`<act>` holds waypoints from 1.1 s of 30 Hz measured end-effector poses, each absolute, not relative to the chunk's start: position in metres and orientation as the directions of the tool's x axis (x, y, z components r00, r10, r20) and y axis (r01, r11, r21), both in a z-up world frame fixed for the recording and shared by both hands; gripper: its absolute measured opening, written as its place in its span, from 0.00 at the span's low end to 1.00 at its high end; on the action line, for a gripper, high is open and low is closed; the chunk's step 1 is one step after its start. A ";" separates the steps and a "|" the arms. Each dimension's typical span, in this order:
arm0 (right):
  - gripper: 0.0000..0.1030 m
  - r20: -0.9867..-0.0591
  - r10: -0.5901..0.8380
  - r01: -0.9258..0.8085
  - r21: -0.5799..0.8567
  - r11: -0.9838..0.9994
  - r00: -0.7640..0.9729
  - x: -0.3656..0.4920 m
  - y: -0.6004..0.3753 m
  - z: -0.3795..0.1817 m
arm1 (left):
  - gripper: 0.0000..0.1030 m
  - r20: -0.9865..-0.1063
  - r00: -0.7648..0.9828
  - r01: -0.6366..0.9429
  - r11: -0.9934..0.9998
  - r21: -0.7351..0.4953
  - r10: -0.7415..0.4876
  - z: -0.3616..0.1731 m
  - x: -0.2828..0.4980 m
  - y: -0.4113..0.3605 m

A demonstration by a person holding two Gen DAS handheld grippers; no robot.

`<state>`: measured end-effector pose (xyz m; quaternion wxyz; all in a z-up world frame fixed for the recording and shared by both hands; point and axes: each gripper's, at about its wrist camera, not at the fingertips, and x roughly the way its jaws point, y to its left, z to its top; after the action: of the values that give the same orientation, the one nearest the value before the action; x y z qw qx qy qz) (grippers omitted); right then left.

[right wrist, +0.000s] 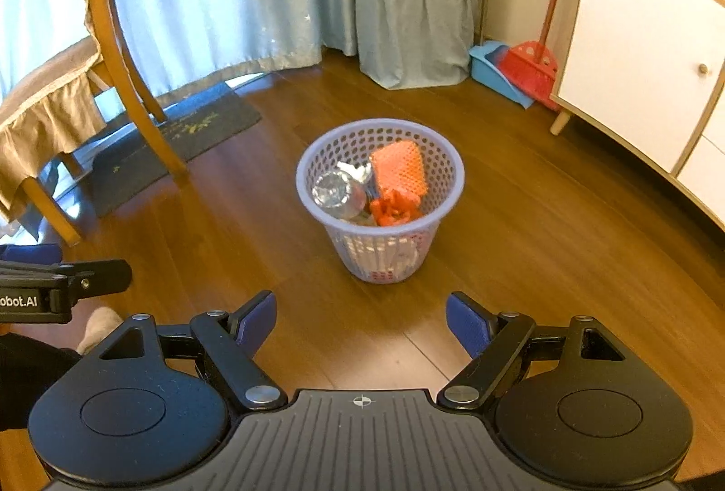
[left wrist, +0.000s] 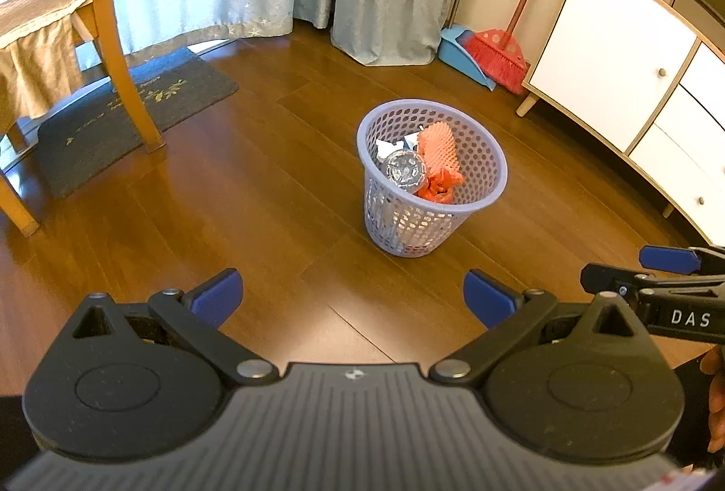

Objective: Collect trash

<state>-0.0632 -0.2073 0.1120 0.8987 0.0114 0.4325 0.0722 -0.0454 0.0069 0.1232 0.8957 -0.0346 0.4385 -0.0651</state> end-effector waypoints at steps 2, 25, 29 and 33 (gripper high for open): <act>0.77 -0.779 0.137 -0.111 0.087 0.990 0.612 -0.067 -0.208 0.112 | 0.99 -0.781 0.607 0.087 0.989 -0.117 -0.146 0.123 -0.050 0.007; 0.77 -0.793 0.172 -0.131 0.117 0.984 0.584 -0.060 -0.188 0.081 | 0.99 -0.800 0.590 0.081 0.994 -0.077 -0.110 0.094 -0.049 0.016; 0.77 -0.784 0.186 -0.141 0.126 0.982 0.592 -0.059 -0.187 0.077 | 0.99 -0.812 0.574 0.092 0.993 -0.069 -0.109 0.087 -0.048 0.014; 0.77 -0.794 0.188 -0.144 0.127 0.981 0.578 -0.056 -0.184 0.071 | 0.99 -0.816 0.568 0.098 0.993 -0.064 -0.109 0.082 -0.047 0.014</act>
<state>-0.0559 -0.1844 0.0705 0.8880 0.0245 0.4496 0.0933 -0.0474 0.0142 0.0822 0.8854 -0.0057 0.4611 -0.0583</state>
